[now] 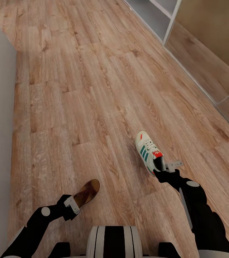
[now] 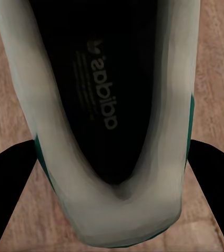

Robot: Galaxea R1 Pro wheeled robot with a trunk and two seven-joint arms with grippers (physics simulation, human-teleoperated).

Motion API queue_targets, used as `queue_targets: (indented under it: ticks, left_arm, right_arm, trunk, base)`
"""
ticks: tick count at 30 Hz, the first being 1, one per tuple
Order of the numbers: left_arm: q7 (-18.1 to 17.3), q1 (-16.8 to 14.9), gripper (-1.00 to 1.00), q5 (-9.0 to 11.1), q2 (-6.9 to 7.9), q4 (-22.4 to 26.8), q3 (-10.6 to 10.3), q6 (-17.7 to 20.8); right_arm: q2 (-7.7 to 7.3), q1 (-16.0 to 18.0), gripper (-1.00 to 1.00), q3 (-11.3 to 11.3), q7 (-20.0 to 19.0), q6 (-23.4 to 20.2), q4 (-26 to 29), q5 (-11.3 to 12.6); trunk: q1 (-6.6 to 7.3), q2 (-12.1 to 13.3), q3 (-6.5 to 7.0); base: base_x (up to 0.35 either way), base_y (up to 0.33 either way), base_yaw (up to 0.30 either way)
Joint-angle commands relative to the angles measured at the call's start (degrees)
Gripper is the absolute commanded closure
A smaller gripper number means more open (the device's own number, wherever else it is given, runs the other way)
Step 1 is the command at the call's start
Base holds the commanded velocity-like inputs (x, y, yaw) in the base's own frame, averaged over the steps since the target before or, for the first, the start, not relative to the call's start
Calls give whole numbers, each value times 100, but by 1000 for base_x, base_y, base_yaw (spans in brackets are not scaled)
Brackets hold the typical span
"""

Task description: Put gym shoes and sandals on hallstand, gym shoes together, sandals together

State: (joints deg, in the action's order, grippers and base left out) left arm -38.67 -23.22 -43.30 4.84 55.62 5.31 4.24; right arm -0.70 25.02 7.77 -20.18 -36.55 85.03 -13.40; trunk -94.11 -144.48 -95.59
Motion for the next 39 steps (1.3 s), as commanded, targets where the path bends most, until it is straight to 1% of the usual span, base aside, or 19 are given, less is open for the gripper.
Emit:
queue_targets:
  ticks: [1, 6, 7, 11, 13, 14, 15, 26, 30, 39]
  left_arm:
    - [-35, 0, -100, -11, -1, 10, 3, 33]
    - [-35, 24, -100, -13, 9, 3, -10, 33]
    - [-35, 30, -100, -39, 13, 2, -11, 31]
    - [-35, 35, -100, -298, 9, 2, 7, 32]
    - [-35, 36, -100, -371, 9, 2, 13, 32]
    - [-35, 37, -100, -488, 15, 2, 34, 33]
    - [-35, 37, -100, -503, 19, 2, 44, 33]
    - [-35, 32, -100, -529, 70, 2, 92, 41]
    - [-35, 29, -100, -530, 72, 2, 94, 41]
    - [-30, 28, -100, -530, 81, 2, 101, 44]
  right_arm:
    - [0, 3, 100, 6, -51, -19, 8, -58]
    - [0, 3, 100, 6, -49, -19, 13, -58]
    - [0, 3, 100, 6, -48, -19, 13, -58]
    - [0, 3, 100, 6, -51, -19, 13, -58]
    - [0, 3, 100, 6, -50, -19, 13, -58]
    - [0, 3, 100, 6, -50, -19, 13, -58]
    - [0, 3, 100, 6, -49, -19, 13, -58]
    - [0, 3, 100, 6, -52, -19, 13, -58]
    - [0, 3, 100, 6, -54, -19, 13, -58]
    - [0, 3, 100, 6, -52, -19, 13, -58]
  trunk:
    - [1, -1, -10]
    - [1, -1, -52]
    - [1, -1, -61]
    - [1, -1, -95]
    - [1, -1, -105]
    - [1, -1, -106]
    - [1, -1, -107]
    - [1, -1, -108]
    - [-9, -7, -197]
    - [-9, -7, -197]
  base:
    - [0, 0, -2]
    - [0, 0, -1]
    - [0, 0, 0]
    - [0, 0, 0]
    - [0, 0, 0]
    - [0, 0, 0]
    - [0, 0, 0]
    - [0, 0, 0]
    - [0, 0, 0]
    - [0, 0, 0]
